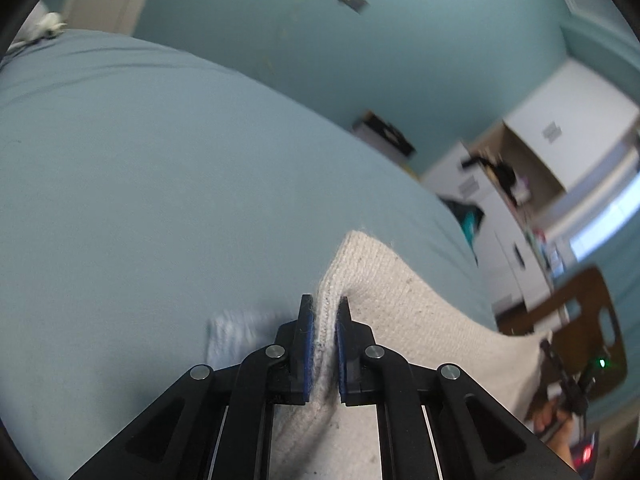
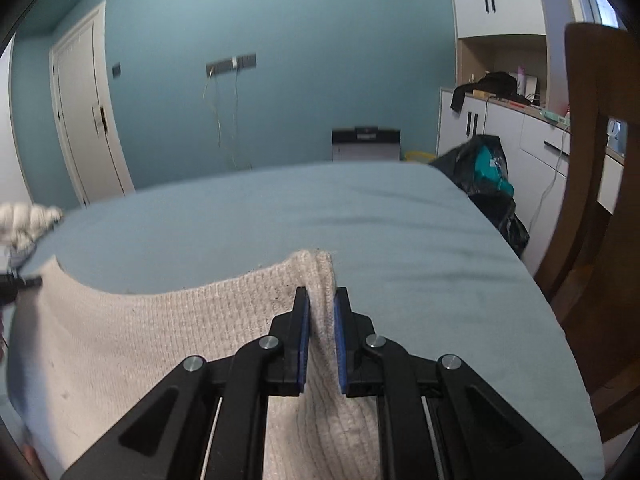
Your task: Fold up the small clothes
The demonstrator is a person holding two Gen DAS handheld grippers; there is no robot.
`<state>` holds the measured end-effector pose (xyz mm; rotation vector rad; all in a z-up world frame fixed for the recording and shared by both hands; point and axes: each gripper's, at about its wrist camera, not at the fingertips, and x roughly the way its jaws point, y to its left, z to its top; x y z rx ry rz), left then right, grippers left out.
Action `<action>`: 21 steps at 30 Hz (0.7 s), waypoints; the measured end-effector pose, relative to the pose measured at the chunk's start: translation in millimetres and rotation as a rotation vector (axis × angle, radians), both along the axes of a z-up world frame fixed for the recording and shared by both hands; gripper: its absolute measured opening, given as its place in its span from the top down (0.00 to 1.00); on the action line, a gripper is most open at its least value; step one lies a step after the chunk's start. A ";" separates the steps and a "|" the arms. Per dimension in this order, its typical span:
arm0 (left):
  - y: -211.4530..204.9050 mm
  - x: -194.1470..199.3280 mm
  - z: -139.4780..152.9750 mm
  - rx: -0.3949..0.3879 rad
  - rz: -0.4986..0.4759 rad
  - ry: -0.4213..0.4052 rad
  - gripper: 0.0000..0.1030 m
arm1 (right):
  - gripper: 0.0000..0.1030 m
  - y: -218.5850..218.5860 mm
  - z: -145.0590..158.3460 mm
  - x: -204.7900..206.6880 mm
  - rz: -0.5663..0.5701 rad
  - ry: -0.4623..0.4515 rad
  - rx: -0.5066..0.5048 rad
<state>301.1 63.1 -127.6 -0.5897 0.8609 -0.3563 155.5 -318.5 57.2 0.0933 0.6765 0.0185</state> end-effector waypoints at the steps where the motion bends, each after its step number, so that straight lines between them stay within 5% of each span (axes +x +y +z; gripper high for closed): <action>1: 6.6 5.4 0.9 -0.019 0.039 0.003 0.92 | 0.93 -1.1 5.2 10.7 -0.006 -0.007 0.005; 8: 19.7 49.2 -39.6 -0.072 0.188 0.116 0.92 | 0.93 11.1 -27.4 102.7 -0.062 0.117 -0.040; 12: 19.5 68.7 -62.2 0.005 0.222 0.155 0.92 | 0.93 11.1 -70.4 133.1 -0.105 0.225 -0.075; 14: 21.7 69.7 -71.2 0.089 0.281 0.168 1.00 | 0.93 7.2 -96.3 142.3 -0.131 0.290 -0.099; 19: 48.0 69.2 -104.1 0.243 0.322 0.300 1.00 | 0.92 -7.0 -151.6 140.9 -0.129 0.435 -0.077; 20: 53.3 64.1 -106.0 0.231 0.298 0.312 1.00 | 0.91 -3.0 -167.7 141.2 -0.105 0.504 -0.101; 21: 56.7 60.6 -104.6 0.215 0.286 0.320 1.00 | 0.87 -1.2 -164.6 138.6 -0.103 0.482 -0.113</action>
